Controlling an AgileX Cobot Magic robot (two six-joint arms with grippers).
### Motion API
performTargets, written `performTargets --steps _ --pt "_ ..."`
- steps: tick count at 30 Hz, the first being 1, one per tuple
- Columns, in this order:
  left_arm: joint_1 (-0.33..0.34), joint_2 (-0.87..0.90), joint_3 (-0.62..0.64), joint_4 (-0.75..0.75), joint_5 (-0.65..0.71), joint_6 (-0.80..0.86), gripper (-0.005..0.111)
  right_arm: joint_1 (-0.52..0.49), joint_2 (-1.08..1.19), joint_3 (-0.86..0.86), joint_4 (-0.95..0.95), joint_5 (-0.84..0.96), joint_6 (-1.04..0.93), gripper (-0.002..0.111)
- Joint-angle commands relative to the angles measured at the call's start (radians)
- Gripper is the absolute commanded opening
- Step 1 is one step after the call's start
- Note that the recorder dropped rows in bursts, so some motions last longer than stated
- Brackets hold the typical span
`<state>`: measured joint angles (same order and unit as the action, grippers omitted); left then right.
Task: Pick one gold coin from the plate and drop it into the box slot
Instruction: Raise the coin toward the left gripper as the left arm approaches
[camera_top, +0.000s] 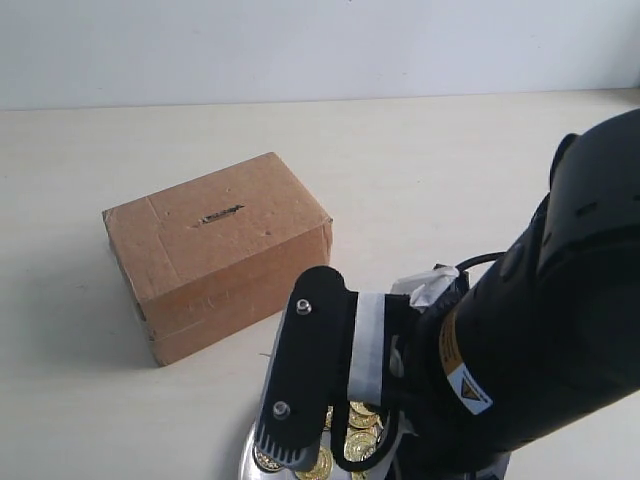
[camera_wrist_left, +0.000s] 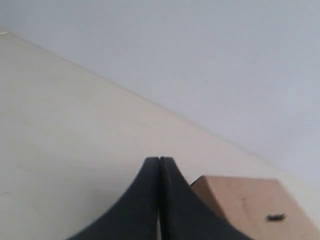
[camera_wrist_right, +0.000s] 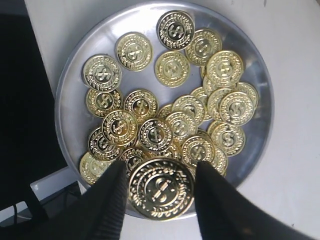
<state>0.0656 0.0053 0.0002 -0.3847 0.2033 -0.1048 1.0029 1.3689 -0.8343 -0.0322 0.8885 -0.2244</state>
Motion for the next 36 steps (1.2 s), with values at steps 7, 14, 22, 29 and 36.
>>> performTargets --steps 7,14,22,29,36 --pt "0.002 -0.005 0.0 -0.442 0.146 0.02 0.0 0.003 -0.008 -0.002 -0.018 -0.028 -0.131 0.027" --pt "0.002 0.146 0.0 -1.129 0.338 0.839 0.0 0.003 -0.008 -0.002 -0.083 -0.028 -0.134 0.027" --pt "0.002 0.476 -0.077 -1.19 0.525 1.068 0.023 0.003 -0.008 -0.052 -0.083 -0.016 -0.131 0.027" --pt "0.002 0.737 -0.132 -1.177 0.743 1.191 0.044 0.003 -0.008 -0.163 -0.08 -0.015 -0.131 0.027" --pt "0.002 1.018 -0.198 -1.189 0.994 1.328 0.044 0.003 -0.008 -0.173 -0.08 -0.017 -0.133 0.027"
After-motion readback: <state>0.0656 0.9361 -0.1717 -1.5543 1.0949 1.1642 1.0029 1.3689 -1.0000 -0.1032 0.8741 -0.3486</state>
